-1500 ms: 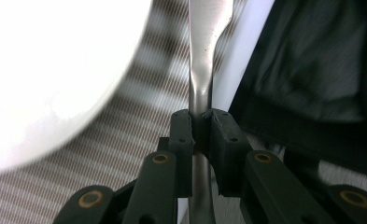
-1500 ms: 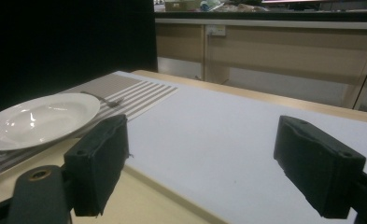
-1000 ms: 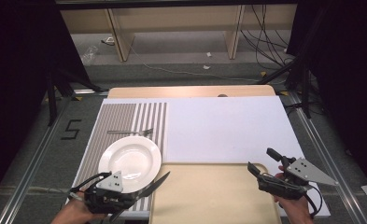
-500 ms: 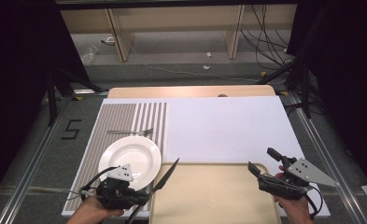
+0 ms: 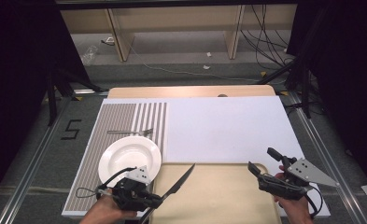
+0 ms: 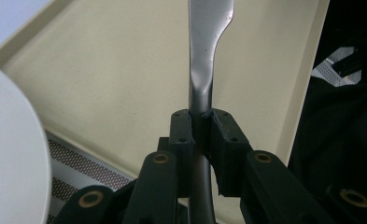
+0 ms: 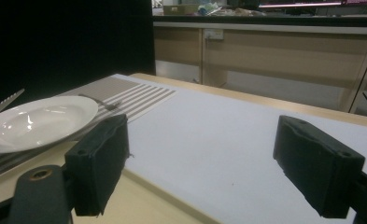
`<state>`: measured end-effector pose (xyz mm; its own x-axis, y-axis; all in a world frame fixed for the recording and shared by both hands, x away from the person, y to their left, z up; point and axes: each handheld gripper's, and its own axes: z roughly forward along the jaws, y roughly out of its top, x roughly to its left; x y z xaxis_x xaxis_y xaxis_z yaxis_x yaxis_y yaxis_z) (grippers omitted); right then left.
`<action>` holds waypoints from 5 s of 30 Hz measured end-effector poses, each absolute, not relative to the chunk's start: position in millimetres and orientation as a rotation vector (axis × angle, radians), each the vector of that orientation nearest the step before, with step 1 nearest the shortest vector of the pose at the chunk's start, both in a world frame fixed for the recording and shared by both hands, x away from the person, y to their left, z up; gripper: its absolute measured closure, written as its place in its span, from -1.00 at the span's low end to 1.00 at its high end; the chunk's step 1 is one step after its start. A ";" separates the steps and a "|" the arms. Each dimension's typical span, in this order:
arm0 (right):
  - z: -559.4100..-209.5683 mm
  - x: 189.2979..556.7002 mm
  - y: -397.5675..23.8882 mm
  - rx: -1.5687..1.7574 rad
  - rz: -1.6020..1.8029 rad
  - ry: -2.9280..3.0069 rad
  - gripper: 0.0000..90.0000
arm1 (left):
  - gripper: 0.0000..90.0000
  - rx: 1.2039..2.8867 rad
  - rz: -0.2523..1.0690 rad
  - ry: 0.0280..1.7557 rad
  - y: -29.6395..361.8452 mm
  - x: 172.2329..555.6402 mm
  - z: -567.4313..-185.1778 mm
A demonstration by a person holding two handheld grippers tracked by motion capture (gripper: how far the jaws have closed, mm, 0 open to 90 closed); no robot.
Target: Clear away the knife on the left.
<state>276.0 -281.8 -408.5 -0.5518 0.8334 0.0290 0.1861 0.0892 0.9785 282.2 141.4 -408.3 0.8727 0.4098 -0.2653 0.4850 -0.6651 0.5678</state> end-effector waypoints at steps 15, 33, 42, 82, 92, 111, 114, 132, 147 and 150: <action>-409.4 277.5 -283.1 1.011 1.496 1.809 -0.57 | 0.76 2.483 -0.184 0.619 111.5 282.9 -415.0; -408.7 276.9 -283.7 1.010 1.498 1.800 -0.57 | 0.76 2.608 -0.250 0.578 77.2 281.0 -434.3; -408.9 277.2 -283.4 1.008 1.493 1.802 -0.57 | 0.76 2.655 -0.292 0.614 69.9 283.0 -449.9; -408.7 276.9 -283.5 1.009 1.500 1.802 -0.56 | 0.39 2.530 0.029 0.332 47.5 255.0 -444.4; -409.0 277.0 -283.4 1.006 1.498 1.807 -0.56 | 0.86 2.582 0.029 0.270 36.9 249.3 -453.8; -409.2 277.1 -283.3 1.004 1.500 1.804 -0.55 | 0.98 2.634 0.076 0.255 31.5 253.0 -466.7; -409.1 277.1 -283.3 1.006 1.499 1.805 -0.55 | 0.98 2.635 0.097 0.279 32.9 254.9 -466.5; -409.2 276.9 -283.1 1.004 1.499 1.804 -0.55 | 0.98 2.628 0.136 0.441 48.4 272.0 -465.8; -409.1 276.9 -283.4 1.006 1.500 1.806 -0.55 | 0.98 2.625 0.186 0.552 70.0 281.7 -465.3; -409.1 276.8 -283.3 1.006 1.502 1.806 -0.55 | 0.98 2.631 0.190 0.565 73.2 282.9 -464.9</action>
